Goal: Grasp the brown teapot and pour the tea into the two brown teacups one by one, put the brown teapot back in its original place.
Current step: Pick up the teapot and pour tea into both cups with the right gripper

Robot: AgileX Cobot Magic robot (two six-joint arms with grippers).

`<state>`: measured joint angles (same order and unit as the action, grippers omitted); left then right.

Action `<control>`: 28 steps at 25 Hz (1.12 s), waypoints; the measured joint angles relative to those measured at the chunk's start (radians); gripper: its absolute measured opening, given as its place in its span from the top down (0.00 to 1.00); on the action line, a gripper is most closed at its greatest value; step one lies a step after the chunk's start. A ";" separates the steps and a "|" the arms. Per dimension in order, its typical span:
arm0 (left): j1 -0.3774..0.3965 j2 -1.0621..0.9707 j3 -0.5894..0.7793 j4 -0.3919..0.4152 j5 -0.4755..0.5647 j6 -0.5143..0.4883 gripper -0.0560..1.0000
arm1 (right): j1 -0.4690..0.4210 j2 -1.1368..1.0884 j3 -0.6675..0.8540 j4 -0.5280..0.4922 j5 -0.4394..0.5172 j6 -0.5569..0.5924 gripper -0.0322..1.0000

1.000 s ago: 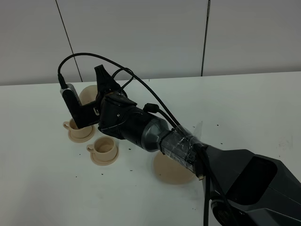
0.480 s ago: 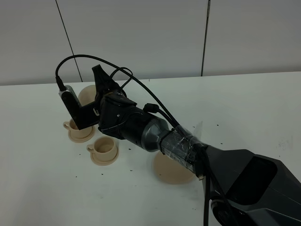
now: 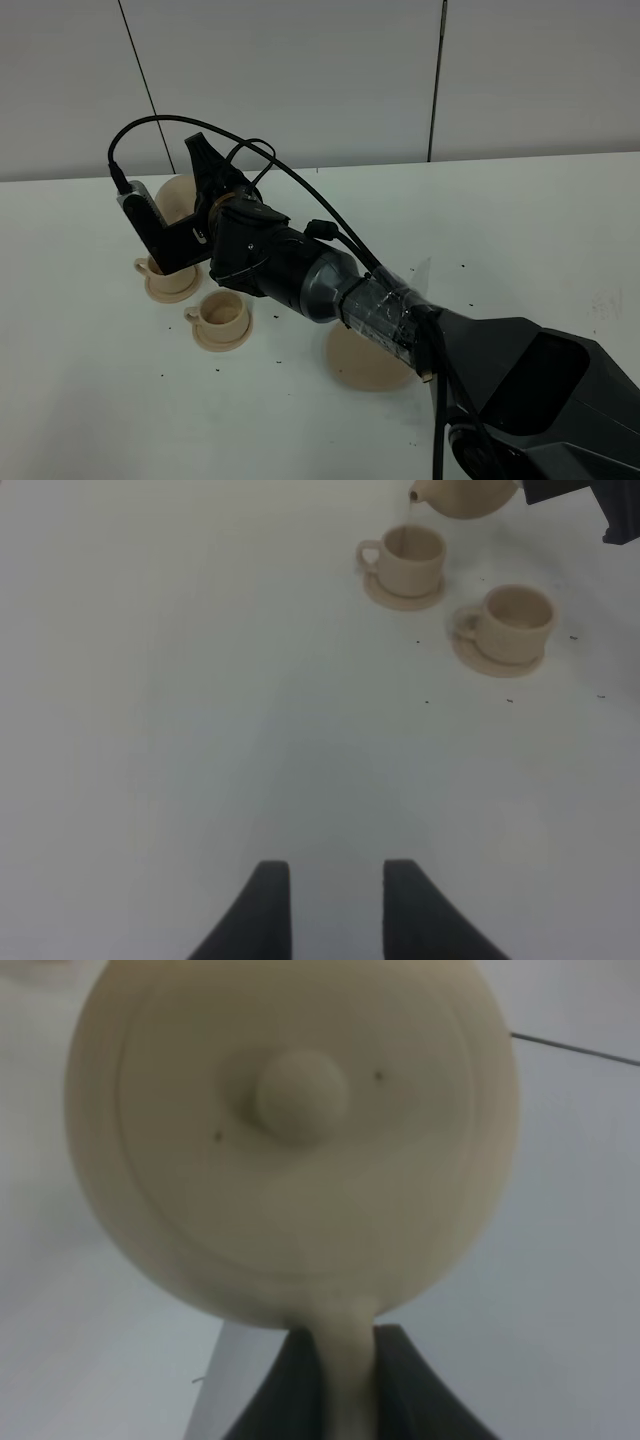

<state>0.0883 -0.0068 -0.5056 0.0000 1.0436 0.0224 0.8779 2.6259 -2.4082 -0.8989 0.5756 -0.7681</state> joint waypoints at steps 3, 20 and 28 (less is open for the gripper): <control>0.000 0.000 0.000 0.000 0.000 0.001 0.66 | 0.000 0.008 0.000 -0.011 -0.001 0.001 0.88; 0.000 0.000 0.000 0.000 0.000 0.003 0.66 | 0.000 0.018 0.000 -0.054 -0.007 0.000 0.88; 0.000 0.000 0.000 0.000 0.000 0.002 0.66 | 0.000 0.018 0.000 -0.093 -0.019 0.000 0.88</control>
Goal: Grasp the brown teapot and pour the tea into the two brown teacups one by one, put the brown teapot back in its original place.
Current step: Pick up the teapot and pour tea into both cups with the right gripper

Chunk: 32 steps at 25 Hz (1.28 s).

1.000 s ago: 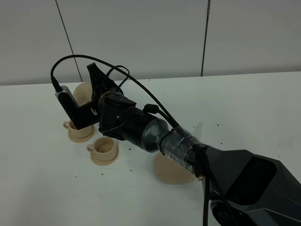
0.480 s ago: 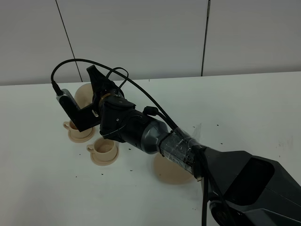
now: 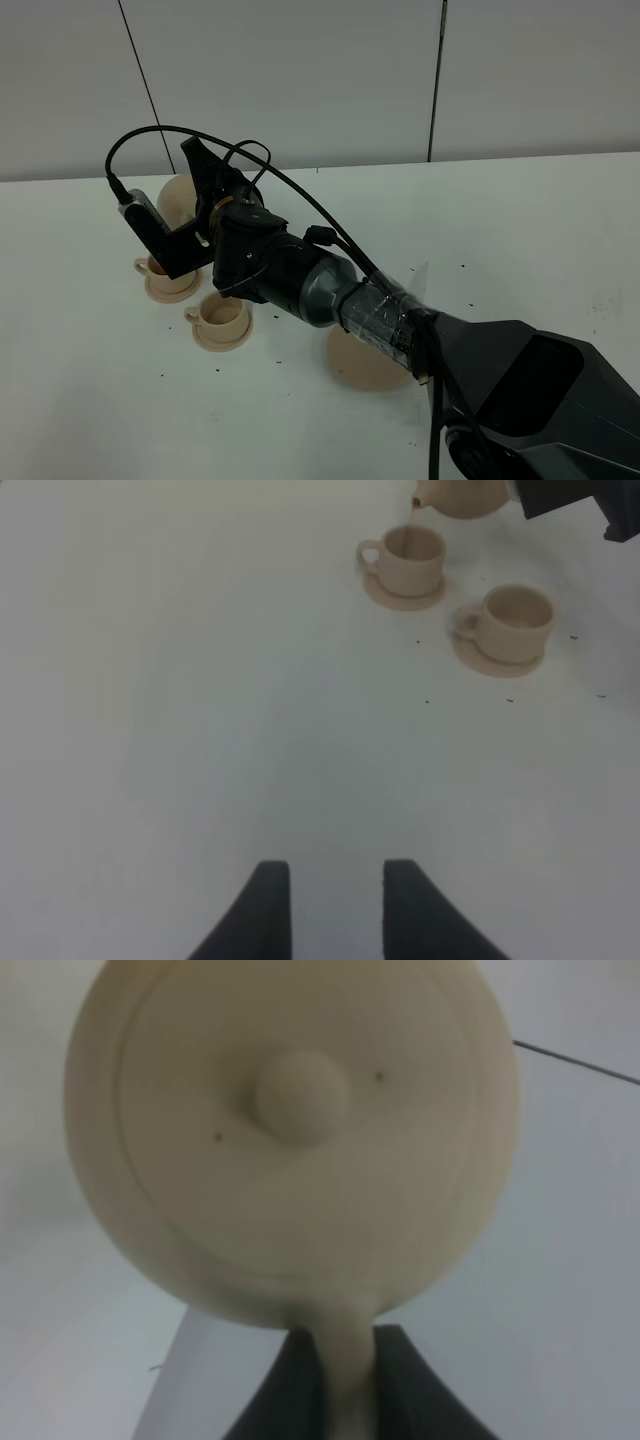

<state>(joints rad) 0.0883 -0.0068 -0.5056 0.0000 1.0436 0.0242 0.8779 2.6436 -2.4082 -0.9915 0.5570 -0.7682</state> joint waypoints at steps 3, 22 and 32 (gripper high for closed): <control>0.000 0.000 0.000 0.000 0.000 0.000 0.66 | 0.000 0.000 0.000 -0.005 -0.003 0.000 0.88; 0.000 0.000 0.000 0.000 0.000 0.000 0.66 | 0.000 0.020 0.000 -0.086 -0.032 -0.001 0.88; 0.000 0.000 0.000 0.000 0.000 -0.001 0.66 | 0.000 0.020 0.000 -0.114 -0.037 -0.013 0.88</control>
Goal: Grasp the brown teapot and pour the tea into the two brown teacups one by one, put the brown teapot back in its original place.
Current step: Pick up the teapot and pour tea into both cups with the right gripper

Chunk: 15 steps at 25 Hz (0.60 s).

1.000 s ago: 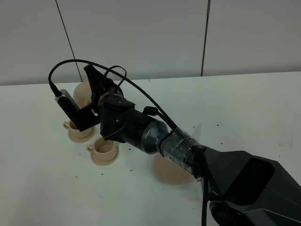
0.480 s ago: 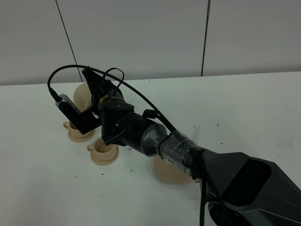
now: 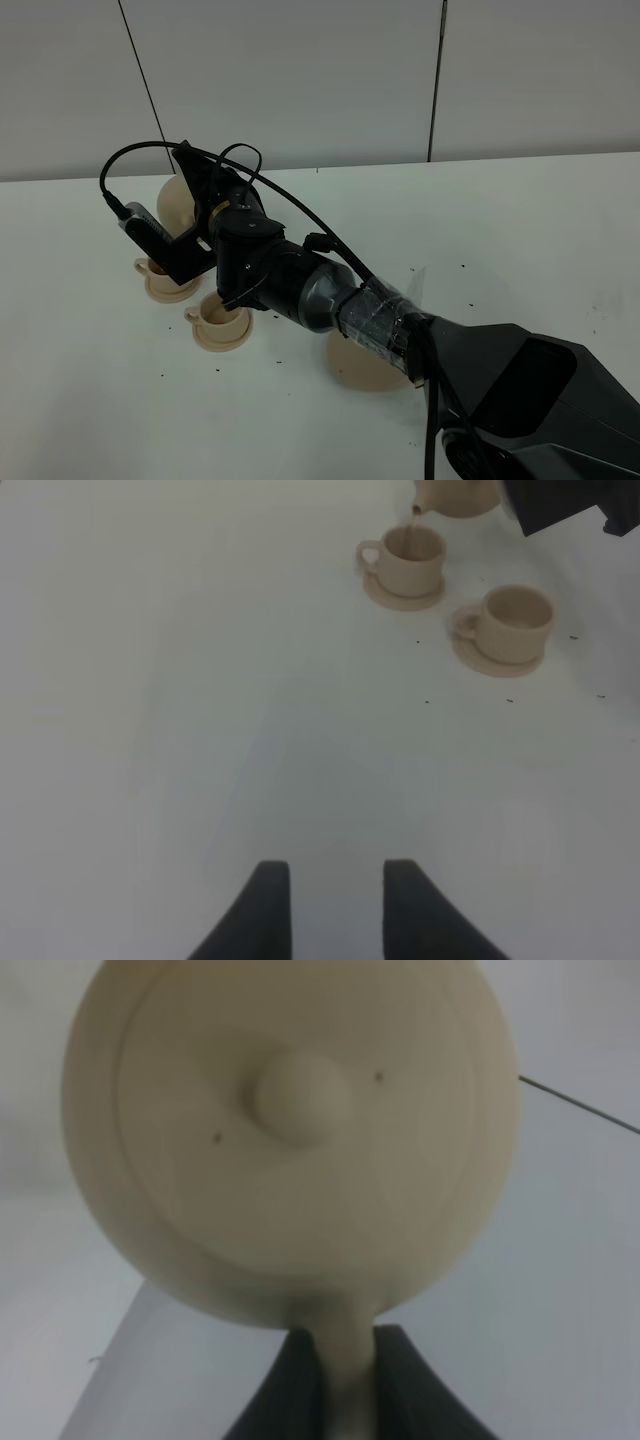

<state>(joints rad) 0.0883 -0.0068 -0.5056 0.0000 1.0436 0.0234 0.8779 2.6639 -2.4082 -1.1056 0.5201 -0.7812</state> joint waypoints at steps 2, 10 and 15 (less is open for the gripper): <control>0.000 0.000 0.000 0.000 0.000 0.000 0.66 | 0.000 0.000 0.000 -0.001 0.001 -0.004 0.88; 0.000 0.000 0.000 0.000 0.000 0.000 0.66 | 0.000 0.000 0.000 -0.003 0.001 -0.020 0.88; 0.000 0.000 0.000 0.000 0.000 0.000 0.66 | 0.000 0.000 0.000 -0.004 0.001 -0.037 0.88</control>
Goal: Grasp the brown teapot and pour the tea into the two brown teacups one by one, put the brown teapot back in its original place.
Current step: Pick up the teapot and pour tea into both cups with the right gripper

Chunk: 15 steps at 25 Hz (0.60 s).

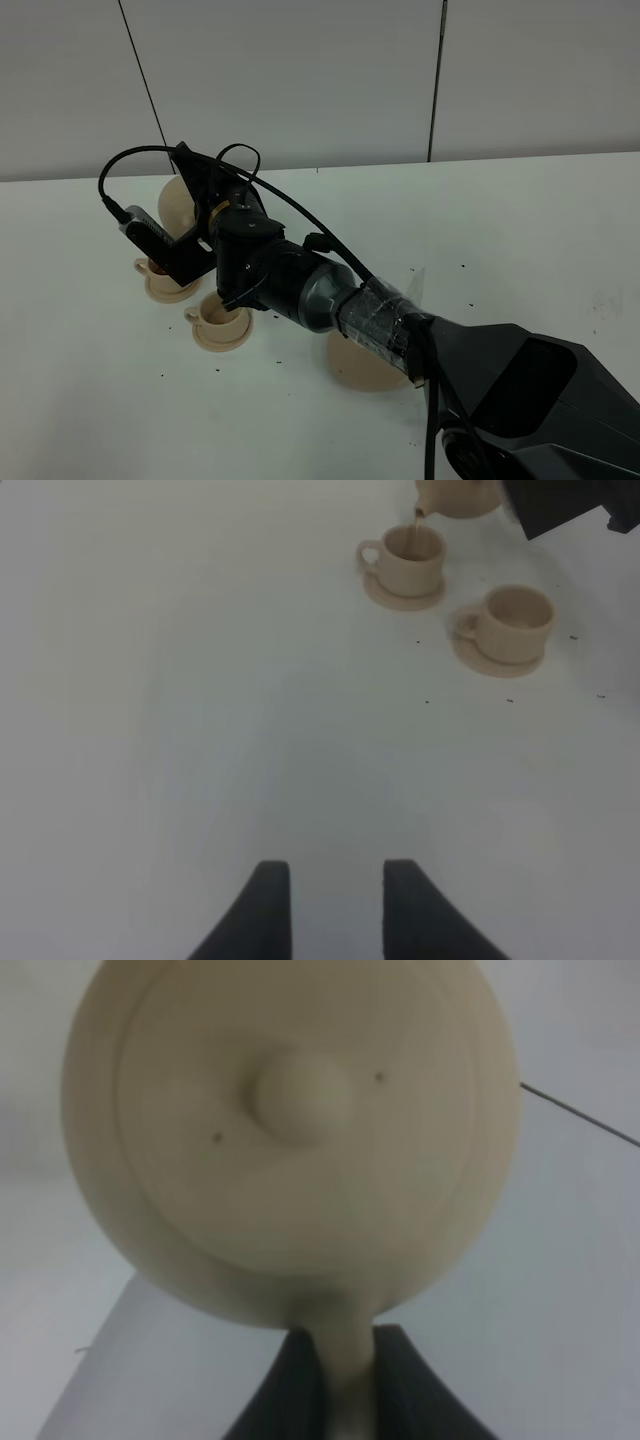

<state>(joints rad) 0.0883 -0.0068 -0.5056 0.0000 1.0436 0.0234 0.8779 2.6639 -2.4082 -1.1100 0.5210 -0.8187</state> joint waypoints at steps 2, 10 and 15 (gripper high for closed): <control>0.000 0.000 0.000 0.000 0.000 0.000 0.66 | 0.000 0.000 0.000 -0.001 0.000 -0.002 0.88; 0.000 0.000 0.000 0.000 0.000 0.000 0.66 | 0.000 0.000 0.000 -0.012 0.000 -0.002 0.88; 0.000 0.000 0.000 0.000 0.000 0.000 0.66 | 0.000 0.000 0.000 -0.015 0.000 -0.003 0.88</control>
<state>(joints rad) 0.0883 -0.0068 -0.5056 0.0000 1.0436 0.0234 0.8779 2.6639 -2.4082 -1.1253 0.5210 -0.8220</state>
